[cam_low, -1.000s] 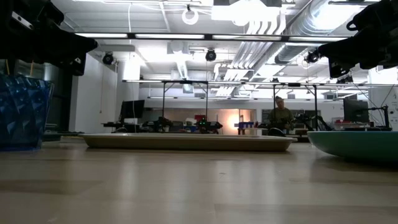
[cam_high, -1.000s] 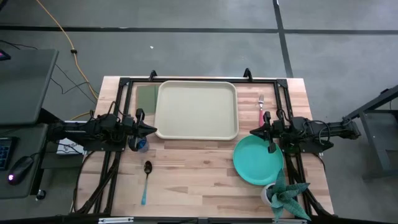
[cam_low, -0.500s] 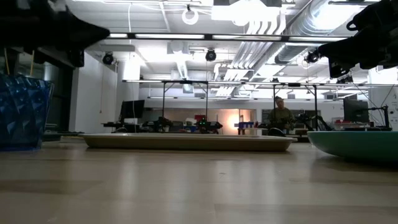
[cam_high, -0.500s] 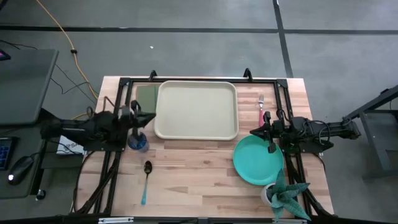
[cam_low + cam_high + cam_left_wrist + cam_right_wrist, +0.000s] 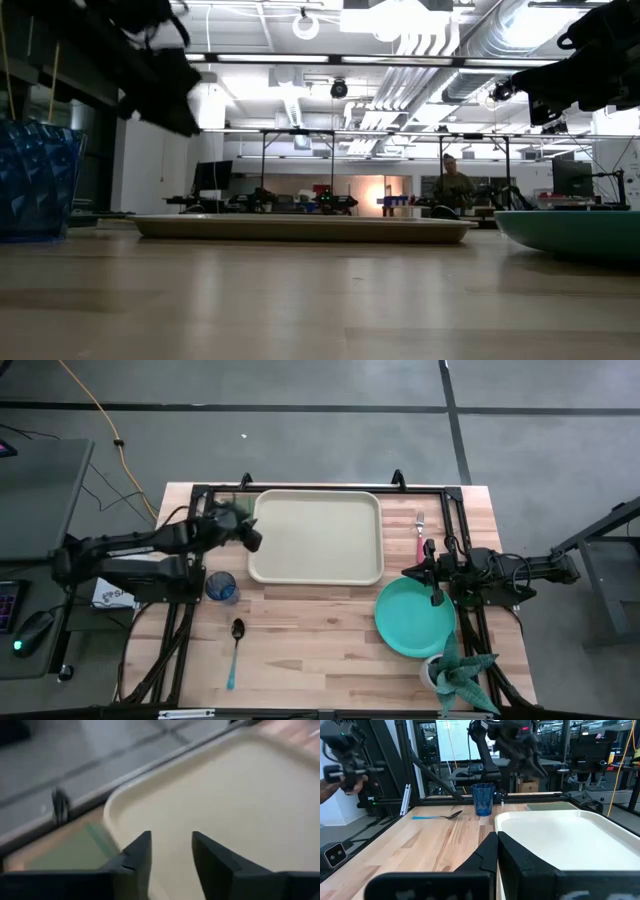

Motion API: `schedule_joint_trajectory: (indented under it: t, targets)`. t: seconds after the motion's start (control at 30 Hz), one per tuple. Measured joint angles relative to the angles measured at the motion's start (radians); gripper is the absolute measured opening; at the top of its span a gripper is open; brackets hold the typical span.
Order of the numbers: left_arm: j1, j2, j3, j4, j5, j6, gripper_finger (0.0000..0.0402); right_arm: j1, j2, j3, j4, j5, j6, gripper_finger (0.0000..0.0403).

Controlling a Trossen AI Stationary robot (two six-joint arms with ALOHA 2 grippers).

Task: Pick and place plate/cup/fork/spoon on tray
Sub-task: Prepare the gray tray

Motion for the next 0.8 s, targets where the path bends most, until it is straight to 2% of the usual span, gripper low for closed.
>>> schedule_joint_trajectory:
  t: [0.13, 0.27, 0.8]
  targets:
    - [0.082, 0.105, 0.0, -0.002, 0.1, -0.098, 0.0164, 0.0, 0.0, 0.0, 0.0, 0.0, 0.0, 0.0]
    - [0.133, 0.207, 0.0, 0.006, 0.099, -0.158, 0.0184, 0.0, 0.0, 0.0, 0.0, 0.0, 0.0, 0.0]
    - [0.241, 0.502, 0.0, 0.157, 0.128, -0.256, 0.0188, 0.0, 0.0, 0.0, 0.0, 0.0, 0.0, 0.0]
